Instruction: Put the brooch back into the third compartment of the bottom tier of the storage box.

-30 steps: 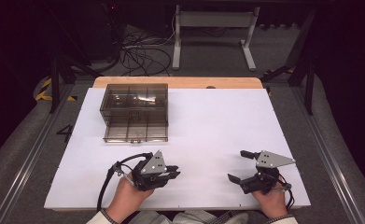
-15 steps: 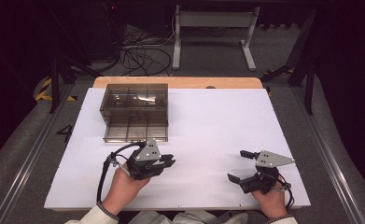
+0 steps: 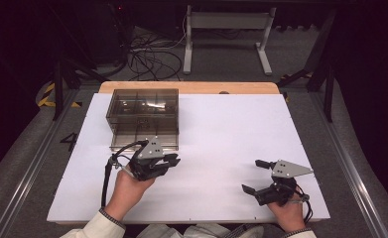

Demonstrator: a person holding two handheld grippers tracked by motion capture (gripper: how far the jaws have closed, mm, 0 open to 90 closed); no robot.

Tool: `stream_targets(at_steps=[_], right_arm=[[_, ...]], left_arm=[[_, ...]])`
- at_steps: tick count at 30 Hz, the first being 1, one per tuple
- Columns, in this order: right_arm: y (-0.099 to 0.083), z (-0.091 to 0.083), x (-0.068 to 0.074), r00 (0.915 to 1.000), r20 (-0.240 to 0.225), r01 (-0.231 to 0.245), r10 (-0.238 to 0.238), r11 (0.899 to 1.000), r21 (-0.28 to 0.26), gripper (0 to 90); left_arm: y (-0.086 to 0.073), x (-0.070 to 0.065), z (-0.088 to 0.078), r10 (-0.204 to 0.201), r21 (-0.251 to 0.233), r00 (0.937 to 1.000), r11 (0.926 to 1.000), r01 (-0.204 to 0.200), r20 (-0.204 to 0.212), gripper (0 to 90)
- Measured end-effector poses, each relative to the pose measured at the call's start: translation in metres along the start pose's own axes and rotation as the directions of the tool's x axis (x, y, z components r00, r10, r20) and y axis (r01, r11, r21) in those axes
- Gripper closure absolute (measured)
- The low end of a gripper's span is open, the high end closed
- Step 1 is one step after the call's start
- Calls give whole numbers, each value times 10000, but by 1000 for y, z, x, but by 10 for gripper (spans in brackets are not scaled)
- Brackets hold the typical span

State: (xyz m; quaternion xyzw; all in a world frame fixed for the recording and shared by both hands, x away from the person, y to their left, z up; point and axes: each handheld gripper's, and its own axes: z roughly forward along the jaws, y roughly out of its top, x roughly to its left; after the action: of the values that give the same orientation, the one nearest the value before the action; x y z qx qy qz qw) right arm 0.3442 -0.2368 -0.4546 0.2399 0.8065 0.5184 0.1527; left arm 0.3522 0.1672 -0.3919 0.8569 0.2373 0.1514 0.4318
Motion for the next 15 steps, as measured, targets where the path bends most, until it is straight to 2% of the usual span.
stream_targets(at_steps=[15], right_arm=[[0, 0, 0, 10000, 2, 45, -45, 10000, 21, 15]], left_arm=[[0, 23, -2, -438, -149, 9976, 9990, 430, -543, 788]])
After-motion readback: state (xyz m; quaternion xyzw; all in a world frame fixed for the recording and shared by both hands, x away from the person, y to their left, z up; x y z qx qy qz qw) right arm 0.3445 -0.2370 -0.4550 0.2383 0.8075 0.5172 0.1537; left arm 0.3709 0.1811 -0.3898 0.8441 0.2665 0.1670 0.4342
